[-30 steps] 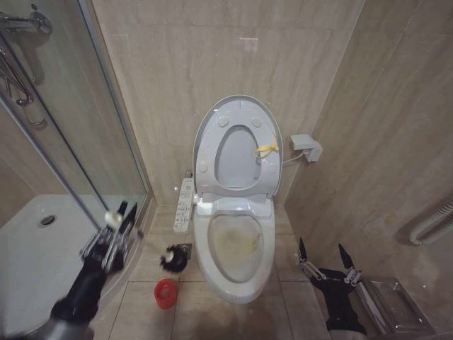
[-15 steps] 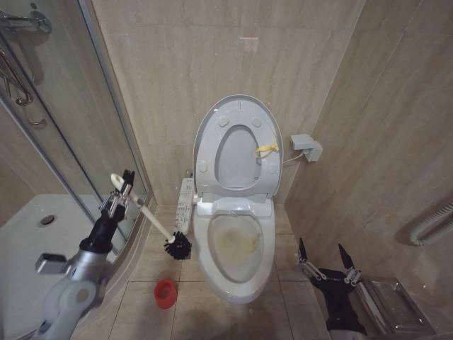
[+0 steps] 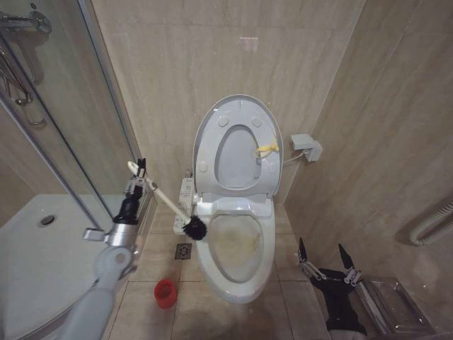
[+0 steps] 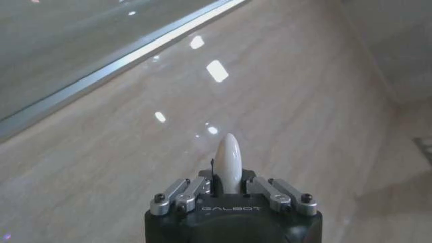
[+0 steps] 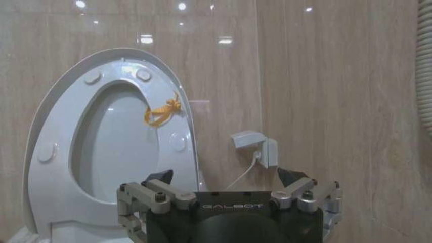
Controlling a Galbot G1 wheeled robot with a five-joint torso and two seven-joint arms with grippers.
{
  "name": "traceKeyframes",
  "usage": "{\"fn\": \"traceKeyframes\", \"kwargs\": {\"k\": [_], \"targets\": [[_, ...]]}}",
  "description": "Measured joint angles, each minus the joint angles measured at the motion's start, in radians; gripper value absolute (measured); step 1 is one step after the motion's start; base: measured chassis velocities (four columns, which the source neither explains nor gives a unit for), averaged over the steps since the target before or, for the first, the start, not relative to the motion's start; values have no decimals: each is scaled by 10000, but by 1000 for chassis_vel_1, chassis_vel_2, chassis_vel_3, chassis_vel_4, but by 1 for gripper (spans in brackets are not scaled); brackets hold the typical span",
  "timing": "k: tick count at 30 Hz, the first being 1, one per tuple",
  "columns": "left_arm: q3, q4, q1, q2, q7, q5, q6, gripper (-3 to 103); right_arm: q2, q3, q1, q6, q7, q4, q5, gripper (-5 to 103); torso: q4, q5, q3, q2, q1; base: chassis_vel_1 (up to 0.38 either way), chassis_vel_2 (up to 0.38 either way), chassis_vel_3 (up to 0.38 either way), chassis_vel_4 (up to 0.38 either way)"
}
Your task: Open the toilet lid, clean the toilet bowl with a toilet brush, close the toilet lid, and flush.
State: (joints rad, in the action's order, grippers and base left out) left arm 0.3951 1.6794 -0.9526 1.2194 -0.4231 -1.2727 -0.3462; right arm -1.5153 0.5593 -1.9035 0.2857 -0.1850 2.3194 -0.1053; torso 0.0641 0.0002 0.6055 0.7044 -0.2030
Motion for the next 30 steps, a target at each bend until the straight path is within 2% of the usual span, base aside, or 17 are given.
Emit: {"fn": "traceKeyframes", "kwargs": {"k": [3, 6, 7, 9, 11, 17, 20, 21, 24, 30], "targets": [[-369, -566, 307, 263, 215, 66, -269, 24, 0, -1, 0, 0, 0, 0, 0, 100, -1, 0, 0, 0, 0, 0, 0, 0, 0], [-902, -1702, 733, 720, 356, 815, -852, 24, 0, -1, 0, 0, 0, 0, 0, 100, -2, 0, 0, 0, 1, 0, 0, 0, 0], [-902, -1702, 733, 720, 356, 815, -852, 24, 0, -1, 0, 0, 0, 0, 0, 100, -2, 0, 0, 0, 1, 0, 0, 0, 0], [-1211, -2542, 1039, 1141, 566, 1420, -1291, 24, 0, 0, 0, 0, 0, 0, 0, 100, -3, 0, 0, 0, 1, 0, 0, 0, 0], [-1492, -3085, 1236, 1528, 761, 1789, -1497, 24, -1, -1, 0, 0, 0, 0, 0, 100, 0, -3, 0, 0, 0, 0, 0, 0, 0], [-2318, -4100, 1538, 2286, 753, 2383, -1692, 24, -1, 0, 0, 0, 0, 0, 0, 100, -2, 2, 0, 1, 1, 0, 0, 0, 0], [-2724, -5302, 1880, 3036, 465, 2773, -1960, 24, 0, -1, 0, 0, 0, 0, 0, 100, 0, 1, 0, 0, 1, 0, 0, 0, 0], [-2724, -5302, 1880, 3036, 465, 2773, -1960, 24, 0, -1, 0, 0, 0, 0, 0, 100, 0, 1, 0, 0, 1, 0, 0, 0, 0], [-2942, -6274, 2146, 3738, 207, 3259, -2155, 24, -1, -1, 0, 0, 0, 0, 0, 100, 4, 1, 0, 1, 0, 0, 0, 0, 0], [-3371, -6329, 1745, 3774, 171, 3258, -2139, 24, -1, 0, 0, 0, 0, 0, 0, 100, -2, 1, -1, 1, 1, 0, 0, 0, 0]]}}
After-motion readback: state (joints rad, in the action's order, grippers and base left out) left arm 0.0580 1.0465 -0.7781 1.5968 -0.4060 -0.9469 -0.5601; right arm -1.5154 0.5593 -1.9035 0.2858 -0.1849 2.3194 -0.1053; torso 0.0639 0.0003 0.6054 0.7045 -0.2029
